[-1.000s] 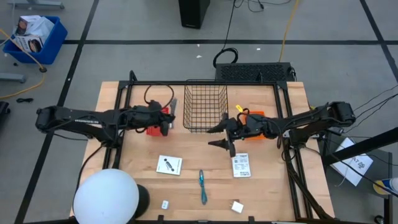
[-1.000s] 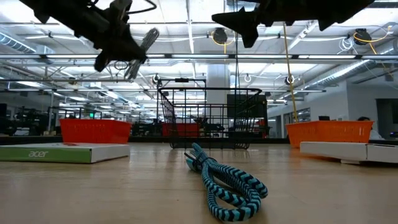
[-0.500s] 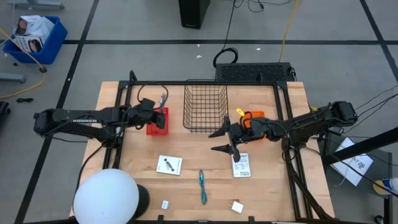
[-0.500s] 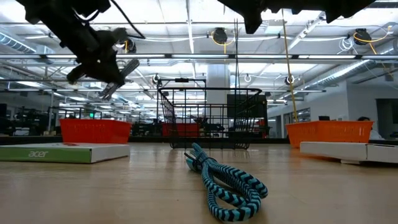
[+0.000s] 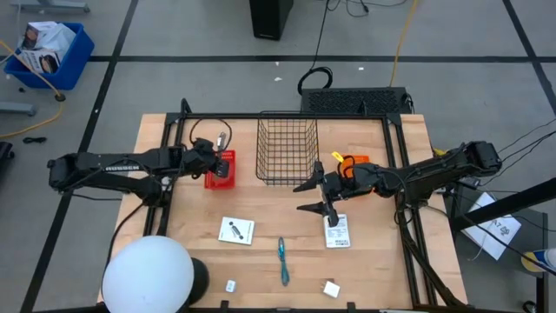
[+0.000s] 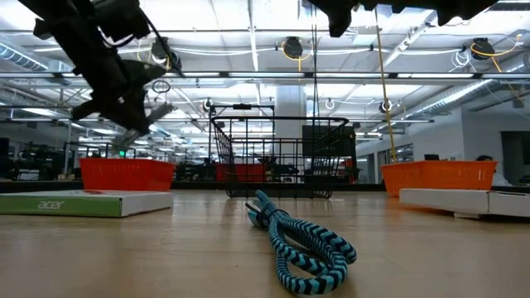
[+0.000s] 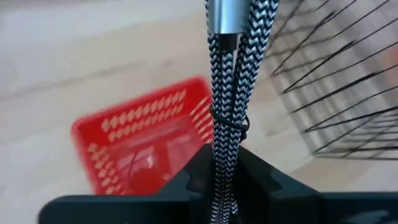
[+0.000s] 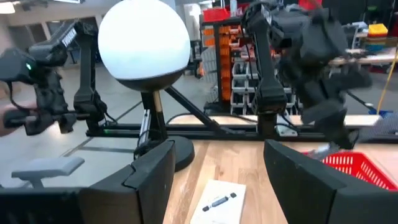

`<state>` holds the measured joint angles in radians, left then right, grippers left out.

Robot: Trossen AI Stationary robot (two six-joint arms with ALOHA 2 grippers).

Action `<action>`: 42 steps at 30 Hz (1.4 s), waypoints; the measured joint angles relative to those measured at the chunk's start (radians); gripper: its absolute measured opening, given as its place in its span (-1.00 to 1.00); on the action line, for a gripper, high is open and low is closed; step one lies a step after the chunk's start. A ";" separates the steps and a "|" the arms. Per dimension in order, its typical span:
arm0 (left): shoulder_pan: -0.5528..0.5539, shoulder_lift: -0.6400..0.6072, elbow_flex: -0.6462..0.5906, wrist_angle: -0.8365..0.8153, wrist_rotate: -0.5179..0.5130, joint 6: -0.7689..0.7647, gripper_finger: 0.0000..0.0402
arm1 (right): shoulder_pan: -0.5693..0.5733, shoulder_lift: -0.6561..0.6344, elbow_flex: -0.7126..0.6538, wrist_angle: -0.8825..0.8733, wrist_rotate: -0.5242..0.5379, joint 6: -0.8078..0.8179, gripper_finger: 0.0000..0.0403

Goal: Pick and place items into bin
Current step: Put the black charger cable into the red basket, then put the blue charger cable into the red basket

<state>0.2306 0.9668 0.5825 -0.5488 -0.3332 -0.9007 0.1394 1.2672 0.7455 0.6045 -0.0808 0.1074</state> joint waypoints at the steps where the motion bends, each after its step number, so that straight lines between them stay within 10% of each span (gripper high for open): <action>1: 0.000 0.007 -0.005 -0.002 0.000 -0.004 -0.67 | 0.000 -0.001 0.000 0.002 0.000 0.000 0.17; 11: -0.001 0.125 -0.013 0.051 -0.004 0.004 -0.82 | 0.000 -0.009 0.000 -0.004 0.001 -0.018 0.17; 29: -0.002 0.144 -0.012 0.090 0.081 0.020 -0.02 | 0.000 -0.009 0.000 -0.069 -0.002 -0.003 0.17; 42: -0.095 0.144 -0.012 0.343 0.230 0.183 -0.01 | 0.071 0.011 0.000 -0.034 -0.159 0.150 0.17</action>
<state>0.1356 1.1107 0.5705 -0.2061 -0.1034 -0.7180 0.2100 1.2782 0.7458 0.5708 -0.2402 0.2571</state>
